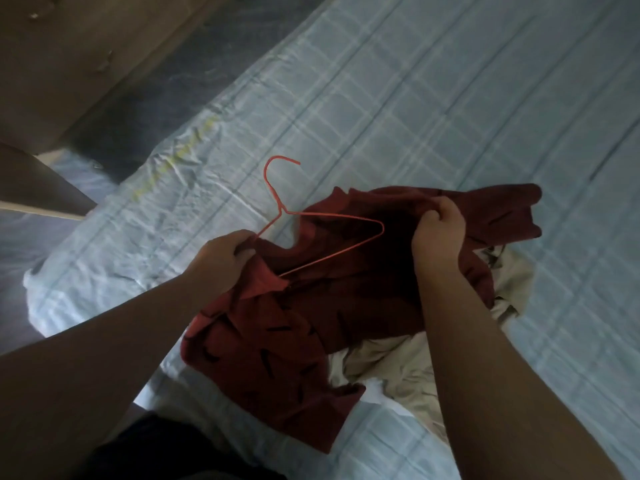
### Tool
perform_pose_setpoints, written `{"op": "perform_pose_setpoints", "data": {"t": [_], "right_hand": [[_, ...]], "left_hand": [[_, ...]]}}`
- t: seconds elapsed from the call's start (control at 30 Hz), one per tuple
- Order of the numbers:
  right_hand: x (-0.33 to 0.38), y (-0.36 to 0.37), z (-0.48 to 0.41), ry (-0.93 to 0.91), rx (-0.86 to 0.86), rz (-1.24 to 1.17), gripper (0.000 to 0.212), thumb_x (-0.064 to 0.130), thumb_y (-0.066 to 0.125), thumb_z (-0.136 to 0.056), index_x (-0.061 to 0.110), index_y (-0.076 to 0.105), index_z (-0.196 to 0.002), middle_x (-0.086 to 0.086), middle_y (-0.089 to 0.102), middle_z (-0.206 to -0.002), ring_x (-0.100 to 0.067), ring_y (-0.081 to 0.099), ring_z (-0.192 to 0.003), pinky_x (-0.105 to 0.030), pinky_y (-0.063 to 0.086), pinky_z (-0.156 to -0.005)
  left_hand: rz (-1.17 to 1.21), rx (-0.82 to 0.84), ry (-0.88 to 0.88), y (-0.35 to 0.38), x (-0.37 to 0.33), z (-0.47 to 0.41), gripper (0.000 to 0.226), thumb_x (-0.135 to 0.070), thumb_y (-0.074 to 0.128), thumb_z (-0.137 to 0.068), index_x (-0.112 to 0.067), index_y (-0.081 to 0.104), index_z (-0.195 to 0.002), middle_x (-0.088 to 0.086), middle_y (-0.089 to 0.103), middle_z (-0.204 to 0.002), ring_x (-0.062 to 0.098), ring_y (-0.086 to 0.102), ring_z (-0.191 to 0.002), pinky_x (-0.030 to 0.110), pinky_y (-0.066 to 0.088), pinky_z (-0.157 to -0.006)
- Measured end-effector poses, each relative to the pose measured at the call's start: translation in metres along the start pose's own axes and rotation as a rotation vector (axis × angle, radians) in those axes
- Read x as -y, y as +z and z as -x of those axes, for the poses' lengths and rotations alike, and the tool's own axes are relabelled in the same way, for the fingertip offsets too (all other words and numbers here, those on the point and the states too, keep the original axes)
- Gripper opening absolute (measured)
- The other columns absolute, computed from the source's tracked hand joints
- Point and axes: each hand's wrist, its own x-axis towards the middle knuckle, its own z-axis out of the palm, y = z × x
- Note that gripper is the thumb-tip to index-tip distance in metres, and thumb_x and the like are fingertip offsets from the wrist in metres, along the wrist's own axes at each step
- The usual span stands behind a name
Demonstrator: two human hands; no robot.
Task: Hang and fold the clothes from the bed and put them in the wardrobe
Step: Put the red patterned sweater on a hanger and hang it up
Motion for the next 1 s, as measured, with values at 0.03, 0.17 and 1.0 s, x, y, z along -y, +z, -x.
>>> {"op": "perform_pose_setpoints", "data": {"t": [0.03,0.17,1.0], "right_hand": [[0.007,-0.01,0.013,-0.043,0.009,-0.027,0.024,0.002,0.039,-0.08,0.018,0.056,-0.071,0.007,0.049,-0.063,-0.012,0.046,-0.064,-0.036,0.042,-0.067],[0.023,-0.042,0.074,-0.136,0.084,-0.092,0.024,0.002,0.038,-0.076,0.016,0.057,-0.07,0.01,0.049,-0.061,-0.008,0.045,-0.062,-0.03,0.039,-0.063],[0.063,-0.08,0.165,-0.213,0.284,0.024,0.047,0.007,0.048,-0.084,0.017,0.053,-0.129,0.001,0.061,-0.125,-0.012,0.059,-0.114,-0.034,0.047,-0.101]], "left_hand": [[0.004,0.002,-0.003,0.0,-0.001,0.002,0.033,-0.015,0.065,-0.093,-0.015,0.065,-0.126,0.006,0.069,-0.121,0.027,0.06,-0.115,0.023,0.035,-0.093],[0.022,-0.006,0.008,-0.002,-0.008,0.01,0.027,-0.013,0.064,-0.093,-0.012,0.067,-0.12,0.008,0.07,-0.116,0.03,0.061,-0.112,0.029,0.039,-0.092],[0.371,-0.336,0.193,-0.091,-0.131,0.123,0.009,-0.026,0.065,-0.093,-0.032,0.068,-0.099,-0.019,0.066,-0.088,0.001,0.061,-0.086,0.018,0.045,-0.08]]}}
